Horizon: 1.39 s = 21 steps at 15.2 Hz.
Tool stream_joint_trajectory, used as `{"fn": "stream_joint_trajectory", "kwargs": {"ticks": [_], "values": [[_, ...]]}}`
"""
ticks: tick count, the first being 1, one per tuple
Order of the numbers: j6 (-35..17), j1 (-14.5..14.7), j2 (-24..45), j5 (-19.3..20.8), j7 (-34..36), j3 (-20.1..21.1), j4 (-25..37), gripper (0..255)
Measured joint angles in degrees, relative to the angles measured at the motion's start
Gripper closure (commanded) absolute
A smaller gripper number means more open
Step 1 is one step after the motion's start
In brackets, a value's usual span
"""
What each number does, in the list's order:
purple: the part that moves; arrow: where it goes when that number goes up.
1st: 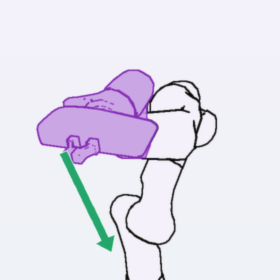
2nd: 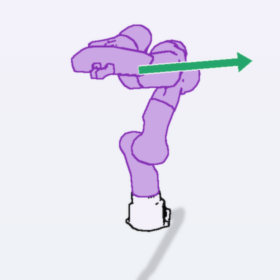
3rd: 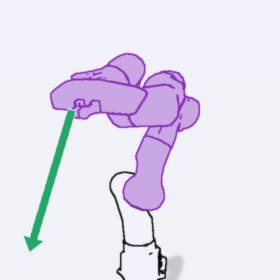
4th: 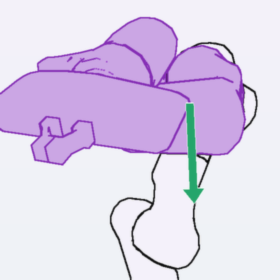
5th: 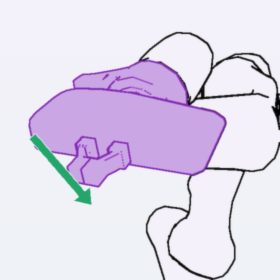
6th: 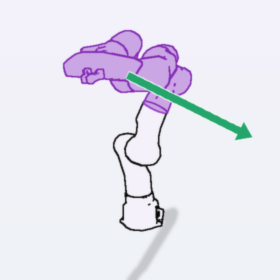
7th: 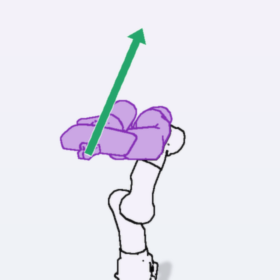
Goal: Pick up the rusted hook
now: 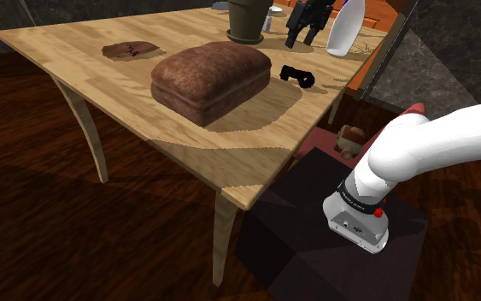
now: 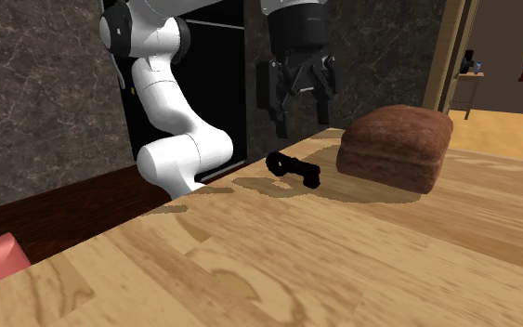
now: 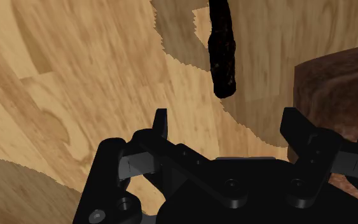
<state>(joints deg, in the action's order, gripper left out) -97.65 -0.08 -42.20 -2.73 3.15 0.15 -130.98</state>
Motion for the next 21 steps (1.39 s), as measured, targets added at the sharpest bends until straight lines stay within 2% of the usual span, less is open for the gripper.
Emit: {"fn": "stream_joint_trajectory", "kwargs": {"ticks": [2,6,14,15,21], "values": [[-0.4,0.04,-1.06,-0.14,0.08,0.04,-1.42,0],[-3.02,0.42,-7.18,-1.25,0.9,0.62,-9.82,0],[-8.34,0.58,-9.66,-1.73,0.86,0.92,-17.55,0],[-8.62,0.58,-9.71,-1.73,0.83,0.91,-17.88,255],[-8.89,0.58,-9.82,-1.74,0.8,0.9,-18.15,255]]}}
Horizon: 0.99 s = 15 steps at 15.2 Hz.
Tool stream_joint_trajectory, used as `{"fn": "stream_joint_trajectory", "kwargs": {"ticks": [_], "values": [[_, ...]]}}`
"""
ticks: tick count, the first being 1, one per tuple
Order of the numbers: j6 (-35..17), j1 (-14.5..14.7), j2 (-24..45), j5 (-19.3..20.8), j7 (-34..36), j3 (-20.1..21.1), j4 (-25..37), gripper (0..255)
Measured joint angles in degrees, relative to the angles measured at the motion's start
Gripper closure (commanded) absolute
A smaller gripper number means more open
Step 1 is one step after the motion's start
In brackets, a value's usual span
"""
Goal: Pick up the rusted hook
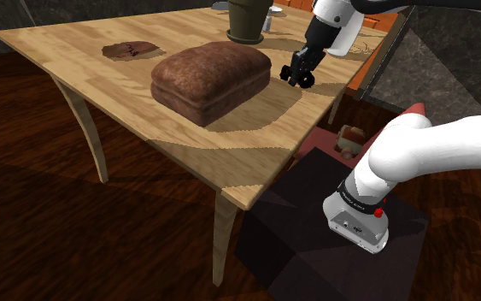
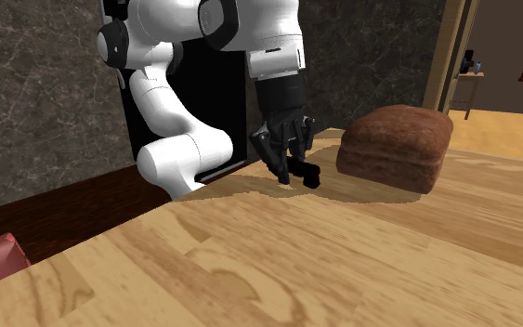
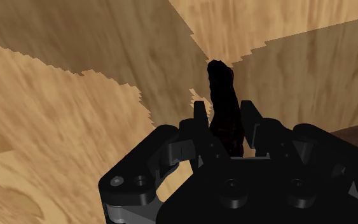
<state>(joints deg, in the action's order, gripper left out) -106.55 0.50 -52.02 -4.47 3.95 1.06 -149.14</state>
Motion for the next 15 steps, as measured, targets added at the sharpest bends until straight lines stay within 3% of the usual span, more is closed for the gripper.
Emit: {"fn": "stream_joint_trajectory", "kwargs": {"ticks": [5,15], "values": [[0.26,0.02,0.03,-0.02,0.06,0.04,0.28,255],[7.03,-0.05,1.39,0.25,0.43,-0.16,8.37,255]]}}
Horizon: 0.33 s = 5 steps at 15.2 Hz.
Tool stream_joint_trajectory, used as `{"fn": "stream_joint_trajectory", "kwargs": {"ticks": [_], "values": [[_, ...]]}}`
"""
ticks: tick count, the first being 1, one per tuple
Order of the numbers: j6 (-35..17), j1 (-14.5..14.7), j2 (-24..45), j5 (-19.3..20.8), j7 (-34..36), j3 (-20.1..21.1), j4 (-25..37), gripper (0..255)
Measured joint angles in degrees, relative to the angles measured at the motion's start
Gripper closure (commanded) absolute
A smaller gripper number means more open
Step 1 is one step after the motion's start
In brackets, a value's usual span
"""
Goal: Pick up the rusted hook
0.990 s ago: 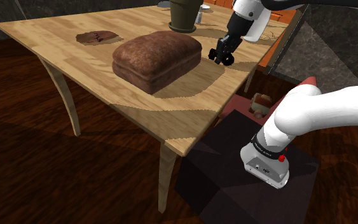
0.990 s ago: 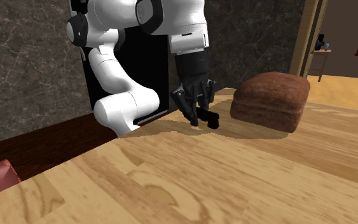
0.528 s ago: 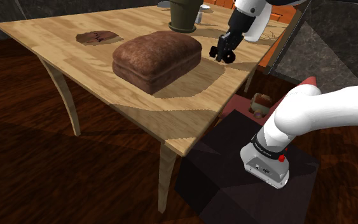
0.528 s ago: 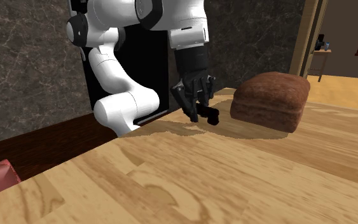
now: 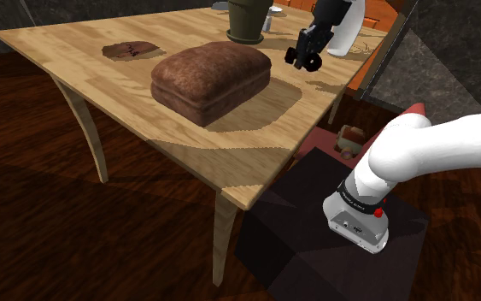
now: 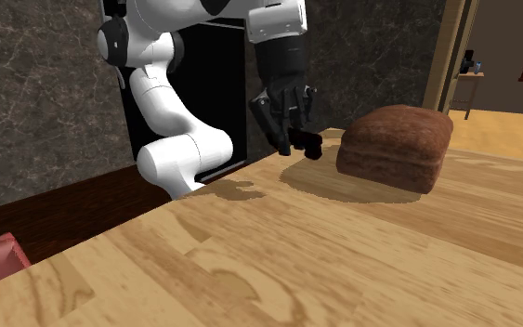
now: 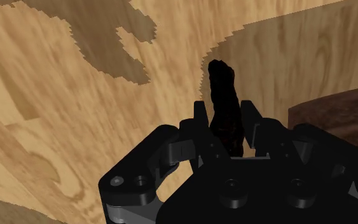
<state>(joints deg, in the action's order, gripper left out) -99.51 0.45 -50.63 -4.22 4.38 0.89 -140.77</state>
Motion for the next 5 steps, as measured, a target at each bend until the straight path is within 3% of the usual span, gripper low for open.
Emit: {"fn": "stream_joint_trajectory", "kwargs": {"ticks": [5], "values": [[3.0,0.01,1.26,0.07,0.22,-0.03,4.26,255]]}}
